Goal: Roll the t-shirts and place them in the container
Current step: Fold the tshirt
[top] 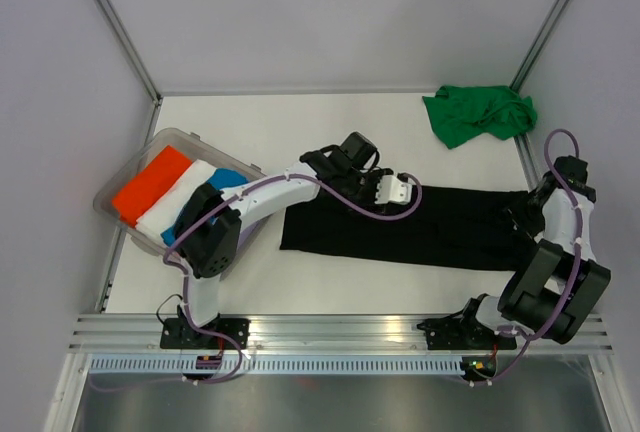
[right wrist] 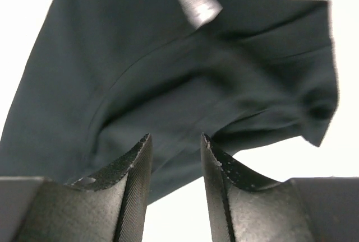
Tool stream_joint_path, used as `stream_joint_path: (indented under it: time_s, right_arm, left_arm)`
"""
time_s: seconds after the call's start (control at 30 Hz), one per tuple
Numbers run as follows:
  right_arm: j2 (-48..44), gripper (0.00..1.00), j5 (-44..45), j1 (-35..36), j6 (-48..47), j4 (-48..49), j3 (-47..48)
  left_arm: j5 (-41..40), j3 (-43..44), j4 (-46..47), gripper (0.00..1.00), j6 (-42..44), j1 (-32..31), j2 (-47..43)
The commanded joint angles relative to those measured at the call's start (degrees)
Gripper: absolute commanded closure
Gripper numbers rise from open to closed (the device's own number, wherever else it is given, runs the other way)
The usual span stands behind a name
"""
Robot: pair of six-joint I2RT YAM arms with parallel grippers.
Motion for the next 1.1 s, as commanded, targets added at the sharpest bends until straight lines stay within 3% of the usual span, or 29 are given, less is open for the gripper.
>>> stream_joint_path:
  time_s: [0.0,0.1,0.27,0.53,1.07]
  right_arm:
    - [-1.29,0.53,7.67,-3.66,3.19,8.49,-1.82]
    - [-0.94,0.51,11.83,-3.75,3.72,11.22,-4.19]
    - [-0.15,0.52,4.20,-3.75,3.46,15.79,-10.07]
    - [2.22,0.52,5.60,-3.75,1.53,17.64,-10.18]
    - [-1.38,0.52,7.18,-3.67,1.52,17.03,-12.90]
  left_arm:
    - [7.80,-1.22,14.71,0.38,-3.88,-4.05,-0.25]
    - [4.65,-2.19,20.87,0.37,-3.53,-8.88,3.08]
    - [1.92,-2.99,28.88,0.37,-0.54,-14.17,7.75]
    - [-5.28,14.05,25.02,0.35,-5.29,-16.90,21.02]
    - [-7.67,12.40,25.98,0.41,3.85,-20.06,20.86]
